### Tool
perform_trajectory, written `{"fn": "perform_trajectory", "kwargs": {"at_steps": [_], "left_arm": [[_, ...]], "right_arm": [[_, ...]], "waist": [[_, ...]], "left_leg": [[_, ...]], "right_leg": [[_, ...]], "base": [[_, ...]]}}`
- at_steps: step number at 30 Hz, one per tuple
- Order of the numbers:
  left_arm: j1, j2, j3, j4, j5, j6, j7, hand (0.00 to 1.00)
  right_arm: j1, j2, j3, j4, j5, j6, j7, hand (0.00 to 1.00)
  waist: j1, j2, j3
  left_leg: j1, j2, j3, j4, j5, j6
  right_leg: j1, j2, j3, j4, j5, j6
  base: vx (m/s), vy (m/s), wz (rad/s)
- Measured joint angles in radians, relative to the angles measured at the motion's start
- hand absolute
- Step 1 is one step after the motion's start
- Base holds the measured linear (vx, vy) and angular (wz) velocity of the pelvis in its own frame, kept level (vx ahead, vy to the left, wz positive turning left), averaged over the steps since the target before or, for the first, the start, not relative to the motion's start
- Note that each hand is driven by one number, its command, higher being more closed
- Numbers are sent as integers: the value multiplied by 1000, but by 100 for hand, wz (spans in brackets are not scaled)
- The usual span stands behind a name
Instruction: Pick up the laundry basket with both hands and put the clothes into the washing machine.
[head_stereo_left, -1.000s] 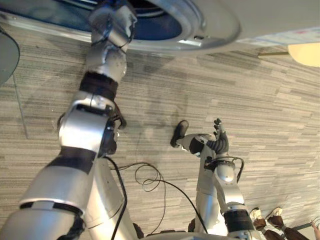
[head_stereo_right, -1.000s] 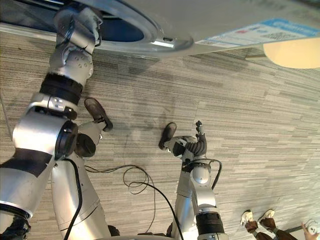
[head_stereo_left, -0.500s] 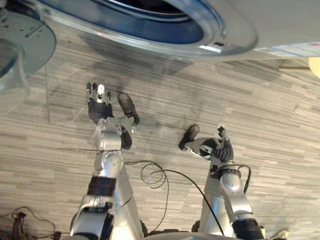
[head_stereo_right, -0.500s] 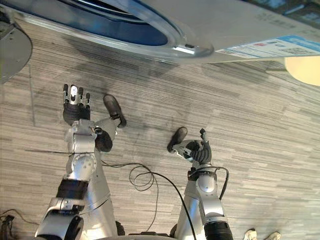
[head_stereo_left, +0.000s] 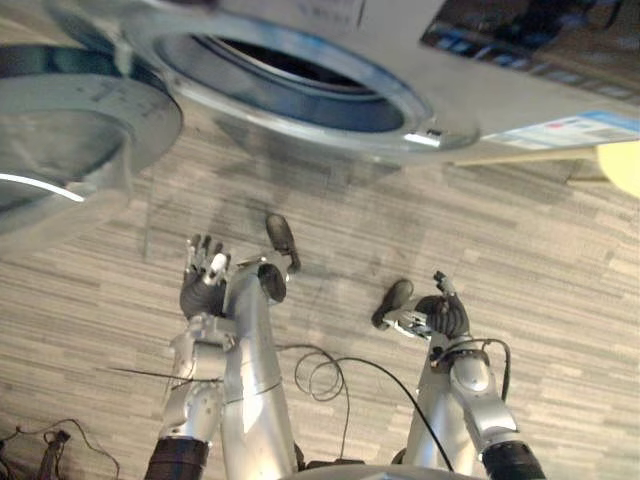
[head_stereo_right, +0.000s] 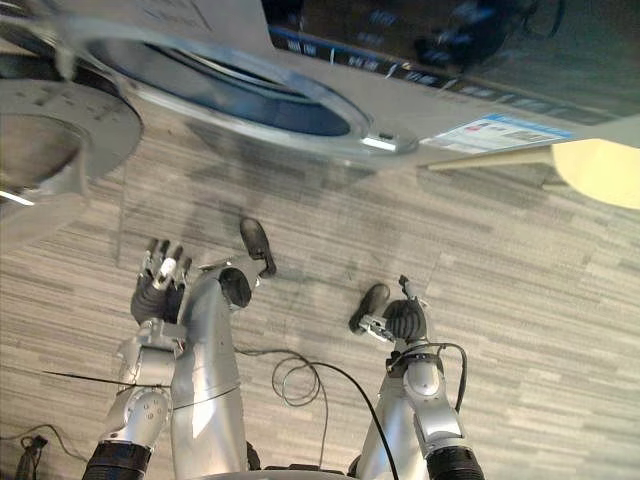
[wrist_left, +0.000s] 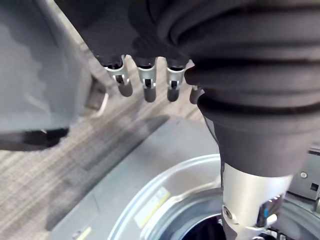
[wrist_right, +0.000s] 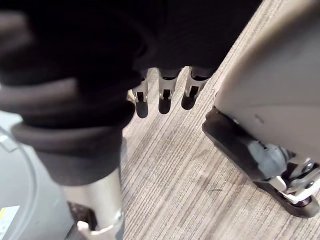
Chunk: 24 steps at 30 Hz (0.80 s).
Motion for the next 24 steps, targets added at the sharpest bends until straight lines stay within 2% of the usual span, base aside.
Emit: {"fn": "perform_trajectory", "kwargs": {"at_steps": [1, 4, 5, 6, 7, 9, 11, 12, 13, 14, 15, 16, 17, 18, 19, 21, 22, 23, 24], "left_arm": [[7, -10, 7, 71, 50, 8, -3, 0], [11, -57, 56, 290, 191, 37, 16, 0], [20, -64, 60, 321, 213, 39, 26, 0], [42, -91, 72, 386, 264, 42, 40, 0], [46, -104, 82, 409, 279, 43, 47, 0], [65, -157, 116, 488, 321, 50, 76, 0], [71, -187, 128, 536, 358, 60, 90, 0], [71, -191, 132, 549, 370, 62, 93, 0], [64, -193, 134, 577, 395, 63, 93, 0], [44, -195, 148, 620, 425, 64, 93, 0], [36, -198, 156, 642, 435, 63, 95, 0], [31, -206, 166, 670, 439, 63, 97, 0], [30, -213, 172, 700, 447, 63, 102, 0], [32, -214, 172, 709, 457, 63, 112, 0], [31, -209, 172, 723, 474, 65, 122, 0], [36, -206, 168, 723, 484, 71, 135, 0], [40, -203, 167, 721, 494, 71, 138, 0], [41, -199, 168, 709, 496, 72, 141, 0], [43, -198, 171, 695, 495, 73, 144, 0]], "right_arm": [[3, -5, -1, 52, 0, -1, 11, 0], [3, 12, 4, 197, -2, 2, 37, 0], [5, 17, 5, 224, -3, 2, 40, 0], [22, 33, 9, 286, -9, 5, 43, 0], [31, 41, 8, 304, -11, 5, 44, 0], [71, 65, 8, 369, -9, 18, 44, 0], [97, 75, 6, 398, 4, 21, 44, 0], [97, 75, 3, 412, 5, 23, 44, 0], [101, 79, -6, 440, 8, 27, 48, 0], [98, 90, -53, 487, 15, 26, 57, 0], [93, 91, -76, 511, 21, 25, 58, 0], [88, 86, -106, 543, 33, 24, 58, 0], [77, 79, -143, 589, 51, 25, 58, 0], [75, 79, -162, 607, 56, 26, 59, 0], [69, 95, -195, 641, 64, 27, 61, 0], [62, 106, -240, 678, 69, 36, 61, 0], [62, 108, -256, 694, 68, 40, 60, 0], [60, 112, -282, 706, 68, 47, 60, 0], [60, 112, -290, 708, 67, 50, 60, 0]], "waist": [[-1, 10, -7], [0, 9, -7], [0, 9, -9], [-1, 9, -30], [-2, 9, -41], [-1, 4, -120], [-1, 3, -164], [-4, 2, -175], [-6, -10, -200], [-6, -19, -234], [-7, -23, -243], [-7, -15, -261], [-9, 7, -289], [-9, 8, -302], [-9, 0, -311], [-12, 3, -313], [-17, 6, -315], [-36, 7, -315], [-38, 7, -315]], "left_leg": [[62, -9, 3, -31, 5, -7], [298, -36, 34, -160, 39, -28], [351, -40, 40, -193, 49, -28], [473, -61, 54, -293, 74, -47], [518, -69, 58, -343, 91, -48], [686, -120, 70, -592, 202, -68], [807, -155, 62, -757, 267, -89], [837, -162, 57, -786, 268, -92], [867, -163, 52, -790, 266, -92], [870, -180, 31, -678, 225, -92], [872, -188, 15, -638, 199, -91], [883, -197, -5, -620, 180, -92], [930, -213, -4, -678, 173, -85], [958, -223, -6, -727, 177, -81], [1023, -248, -5, -846, 224, -77], [1108, -273, -24, -982, 287, -81], [1147, -282, -40, -1039, 311, -80], [1154, -295, -67, -1038, 312, -80], [1161, -296, -75, -1038, 312, -79]], "right_leg": [[62, 0, -11, -29, 2, 2], [278, 6, -29, -143, 31, 8], [330, 11, -36, -175, 40, 9], [445, 27, -61, -269, 66, 11], [486, 32, -71, -309, 79, 11], [630, 57, -127, -480, 140, 14], [726, 61, -171, -567, 165, 16], [758, 60, -186, -586, 169, 17], [803, 52, -214, -620, 178, 14], [862, 34, -238, -655, 192, 25], [884, 30, -246, -675, 200, 35], [917, 33, -255, -708, 214, 54], [962, 53, -256, -775, 249, 66], [979, 61, -258, -816, 274, 69], [1025, 79, -265, -913, 327, 66], [1075, 93, -280, -972, 373, 61], [1097, 95, -289, -984, 380, 60], [1122, 91, -304, -983, 380, 59], [1131, 88, -308, -981, 380, 59]], "base": [[5, -54, 28], [22, -71, 20], [37, -95, 16], [31, -86, 15], [55, -132, 29], [79, -121, 34], [90, -57, 38], [104, -65, 53], [143, -45, 54], [166, -18, 50], [173, 44, 34], [165, 69, 15], [150, 88, 9], [165, 134, 7], [126, 124, 9], [94, 99, 19], [46, 60, 44], [18, 50, 43], [-4, 40, 39]]}}
